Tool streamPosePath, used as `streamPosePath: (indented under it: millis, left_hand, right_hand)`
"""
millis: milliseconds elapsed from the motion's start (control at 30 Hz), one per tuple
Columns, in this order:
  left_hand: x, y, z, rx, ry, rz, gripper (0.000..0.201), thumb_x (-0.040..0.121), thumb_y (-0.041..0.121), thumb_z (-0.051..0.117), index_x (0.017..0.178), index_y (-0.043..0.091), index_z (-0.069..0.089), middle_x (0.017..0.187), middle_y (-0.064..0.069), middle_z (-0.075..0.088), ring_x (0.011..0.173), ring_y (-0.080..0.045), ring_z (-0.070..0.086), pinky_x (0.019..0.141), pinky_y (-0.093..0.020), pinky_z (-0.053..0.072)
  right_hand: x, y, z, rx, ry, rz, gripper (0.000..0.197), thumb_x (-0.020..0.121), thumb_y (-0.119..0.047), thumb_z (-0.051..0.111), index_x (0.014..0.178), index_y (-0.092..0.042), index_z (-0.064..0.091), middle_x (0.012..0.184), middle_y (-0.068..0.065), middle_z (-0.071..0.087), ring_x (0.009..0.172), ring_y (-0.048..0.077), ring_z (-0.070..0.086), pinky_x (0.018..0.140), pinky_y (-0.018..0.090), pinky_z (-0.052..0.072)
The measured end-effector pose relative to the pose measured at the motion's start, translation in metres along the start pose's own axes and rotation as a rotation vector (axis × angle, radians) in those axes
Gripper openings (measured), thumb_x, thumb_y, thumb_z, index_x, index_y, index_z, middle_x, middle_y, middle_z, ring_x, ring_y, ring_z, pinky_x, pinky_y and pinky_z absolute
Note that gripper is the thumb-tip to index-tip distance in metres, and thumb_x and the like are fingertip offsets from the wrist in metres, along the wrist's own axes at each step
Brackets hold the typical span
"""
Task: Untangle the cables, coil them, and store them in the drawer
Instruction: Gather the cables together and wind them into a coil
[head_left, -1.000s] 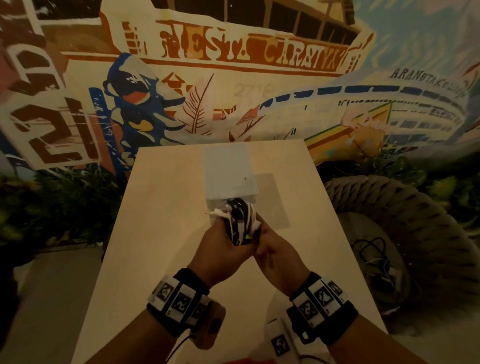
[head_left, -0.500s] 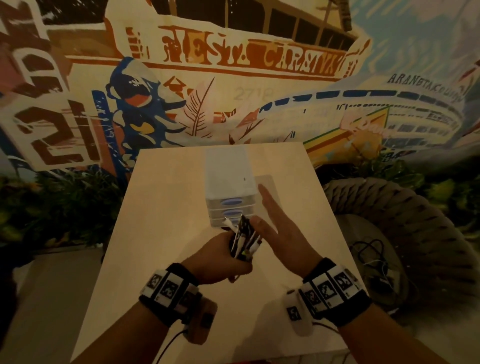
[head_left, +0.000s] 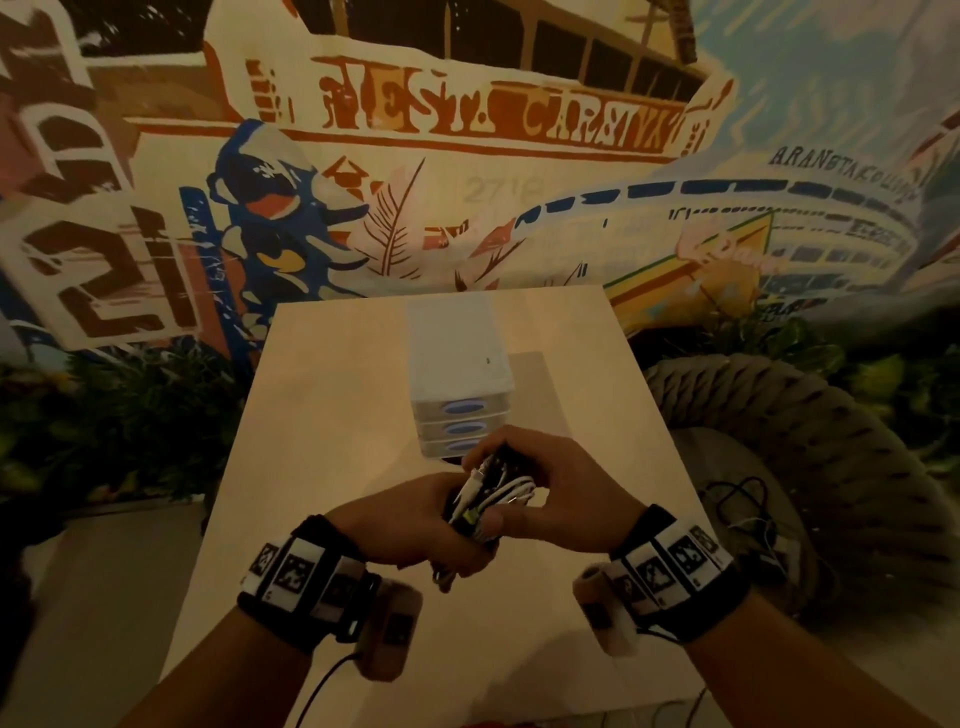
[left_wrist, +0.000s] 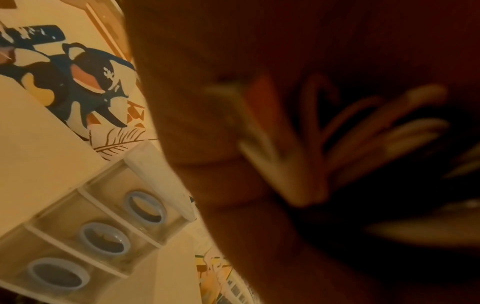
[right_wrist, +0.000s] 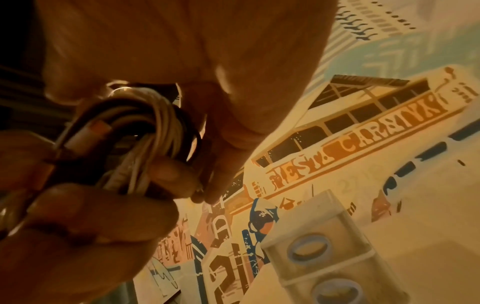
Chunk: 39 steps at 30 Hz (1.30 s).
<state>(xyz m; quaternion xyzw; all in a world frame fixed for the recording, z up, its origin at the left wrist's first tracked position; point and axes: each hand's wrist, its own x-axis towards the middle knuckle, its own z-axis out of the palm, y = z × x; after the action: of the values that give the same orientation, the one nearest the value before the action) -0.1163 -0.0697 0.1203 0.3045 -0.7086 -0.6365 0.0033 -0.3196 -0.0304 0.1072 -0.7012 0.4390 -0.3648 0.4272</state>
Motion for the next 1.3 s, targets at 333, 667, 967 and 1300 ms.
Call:
streamPosePath:
  millis: [333,667,967,1300]
  left_hand:
    - [0.003,-0.004,-0.008,-0.014,0.124,-0.087,0.054,0.081,0.000,0.076,0.118,0.036,0.059,0.088,0.005,0.076,0.076,-0.021,0.074,0.070,-0.035,0.062]
    - [0.016,-0.020,-0.005,-0.549,0.124,0.087,0.077,0.082,-0.006,0.065,0.144,0.032,0.040,0.083,-0.009,0.056,0.066,-0.023,0.053,0.056,-0.032,0.046]
    - [0.024,-0.020,0.009,-0.552,0.271,0.134,0.059,0.078,0.005,0.066,0.130,0.028,0.051,0.080,-0.015,0.057,0.075,-0.033,0.055,0.054,-0.032,0.048]
    - [0.029,-0.017,0.016,-0.578,0.247,0.066,0.031,0.083,0.013,0.068,0.108,-0.003,0.060,0.089,-0.020,0.064,0.078,-0.031,0.063,0.061,-0.037,0.049]
  right_hand:
    - [-0.002,0.018,0.002,-0.016,-0.018,0.082,0.074,0.073,-0.020,0.091,0.137,-0.022,0.053,0.125,-0.006,0.067,0.115,0.010,0.067,0.100,0.036,0.055]
    - [0.006,0.021,0.014,-0.031,0.101,0.089,0.071,0.088,-0.052,0.066,0.146,-0.057,0.026,0.137,-0.025,0.055,0.124,-0.007,0.054,0.107,0.022,0.044]
    - [0.000,0.036,0.018,-0.311,0.111,0.070,0.068,0.094,-0.074,0.029,0.155,-0.050,0.008,0.159,-0.017,0.033,0.150,0.002,0.023,0.125,0.041,0.020]
    - [0.003,0.039,-0.002,-0.528,0.009,0.140,0.078,0.090,-0.081,0.019,0.158,-0.046,0.005,0.170,-0.006,0.001,0.156,0.014,-0.002,0.126,0.048,0.011]
